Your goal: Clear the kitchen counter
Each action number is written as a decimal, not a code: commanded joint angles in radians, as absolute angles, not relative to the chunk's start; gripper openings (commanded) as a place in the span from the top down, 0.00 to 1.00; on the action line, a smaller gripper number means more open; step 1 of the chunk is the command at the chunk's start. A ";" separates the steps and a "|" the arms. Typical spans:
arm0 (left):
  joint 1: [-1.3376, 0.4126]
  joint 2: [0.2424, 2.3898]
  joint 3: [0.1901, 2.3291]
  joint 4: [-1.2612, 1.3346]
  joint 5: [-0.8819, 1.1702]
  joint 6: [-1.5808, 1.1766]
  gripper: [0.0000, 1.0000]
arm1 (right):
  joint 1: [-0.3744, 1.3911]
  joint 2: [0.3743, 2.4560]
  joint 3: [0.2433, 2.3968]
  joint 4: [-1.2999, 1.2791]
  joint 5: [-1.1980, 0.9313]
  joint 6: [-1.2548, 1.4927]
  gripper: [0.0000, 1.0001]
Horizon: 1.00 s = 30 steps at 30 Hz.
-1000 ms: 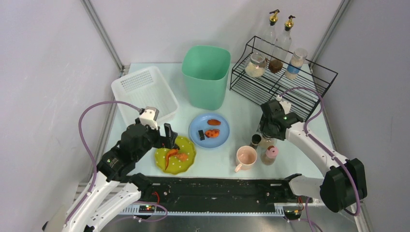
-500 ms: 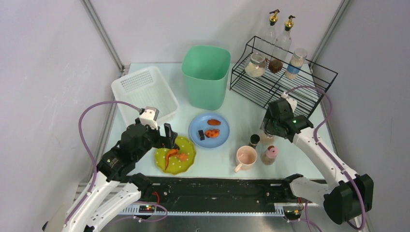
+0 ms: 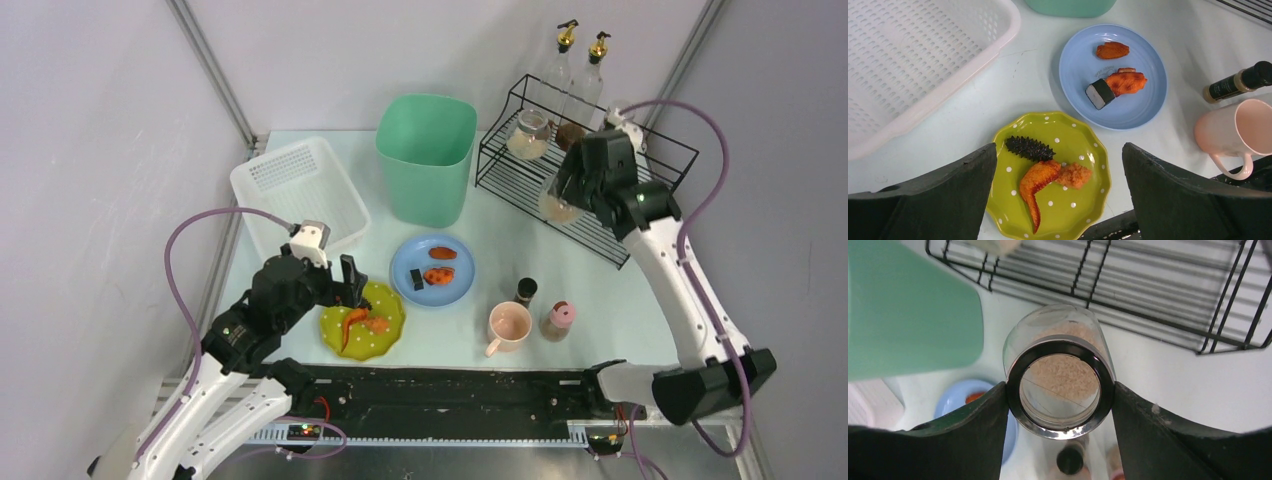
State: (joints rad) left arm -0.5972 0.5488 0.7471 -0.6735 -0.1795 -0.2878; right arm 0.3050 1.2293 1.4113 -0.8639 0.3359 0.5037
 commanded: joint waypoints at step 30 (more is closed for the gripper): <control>-0.598 0.563 0.746 -0.663 -0.172 -0.279 0.02 | 0.105 1.973 2.286 -1.116 0.295 0.460 1.00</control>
